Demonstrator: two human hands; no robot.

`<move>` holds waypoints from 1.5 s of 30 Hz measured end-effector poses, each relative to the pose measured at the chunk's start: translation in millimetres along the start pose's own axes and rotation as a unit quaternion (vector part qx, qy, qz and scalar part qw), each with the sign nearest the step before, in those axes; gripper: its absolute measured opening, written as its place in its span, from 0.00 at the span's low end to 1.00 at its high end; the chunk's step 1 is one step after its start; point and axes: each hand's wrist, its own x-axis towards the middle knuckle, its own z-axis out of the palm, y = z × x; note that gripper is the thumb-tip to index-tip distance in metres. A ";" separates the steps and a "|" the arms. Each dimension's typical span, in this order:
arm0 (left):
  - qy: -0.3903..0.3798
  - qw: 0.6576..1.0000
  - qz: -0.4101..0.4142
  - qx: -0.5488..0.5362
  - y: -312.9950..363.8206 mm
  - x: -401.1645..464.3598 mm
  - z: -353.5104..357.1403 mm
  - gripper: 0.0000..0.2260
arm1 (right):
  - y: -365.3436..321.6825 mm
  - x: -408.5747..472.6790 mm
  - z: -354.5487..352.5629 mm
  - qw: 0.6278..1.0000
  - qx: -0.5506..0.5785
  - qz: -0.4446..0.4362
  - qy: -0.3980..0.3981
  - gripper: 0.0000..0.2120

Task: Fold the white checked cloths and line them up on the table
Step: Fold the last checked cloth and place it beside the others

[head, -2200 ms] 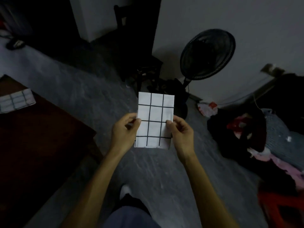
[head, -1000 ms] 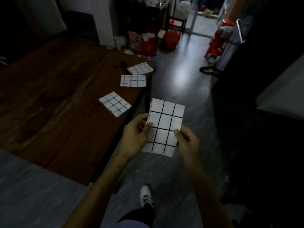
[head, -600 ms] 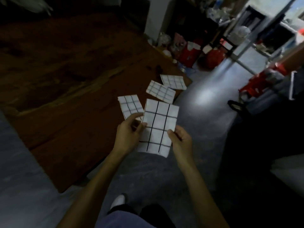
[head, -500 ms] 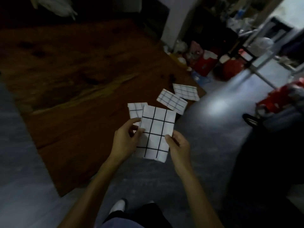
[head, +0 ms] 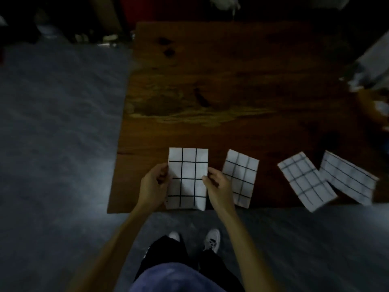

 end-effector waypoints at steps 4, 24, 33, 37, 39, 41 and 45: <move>0.023 0.998 -0.064 -0.014 -27.4 20.2 -3.3 0.13 | 11.7 29.7 20.1 0.995 -0.074 0.016 -0.058 0.16; 0.040 0.991 -0.115 -0.053 -45.8 74.7 -6.5 0.15 | 4.4 61.5 109.9 0.982 -0.189 0.013 -0.012 0.20; 0.045 0.983 -0.166 -0.070 -45.7 71.9 1.2 0.17 | 15.6 64.2 83.7 0.954 -0.299 -0.012 0.003 0.18; 0.047 0.987 -0.143 -0.048 -45.8 69.9 6.1 0.10 | 15.9 67.6 85.8 0.953 -0.304 -0.006 -0.008 0.19; 0.051 0.989 -0.132 -0.043 -43.9 67.8 6.6 0.06 | 13.8 69.9 88.3 0.953 -0.302 0.000 -0.010 0.20; 0.056 0.989 -0.128 -0.046 -43.1 67.3 6.4 0.05 | 12.2 71.6 90.0 0.954 -0.298 0.002 -0.016 0.20; 0.062 0.989 -0.126 -0.035 -47.6 68.6 7.0 0.07 | 11.3 73.1 86.9 0.956 -0.292 -0.004 -0.017 0.20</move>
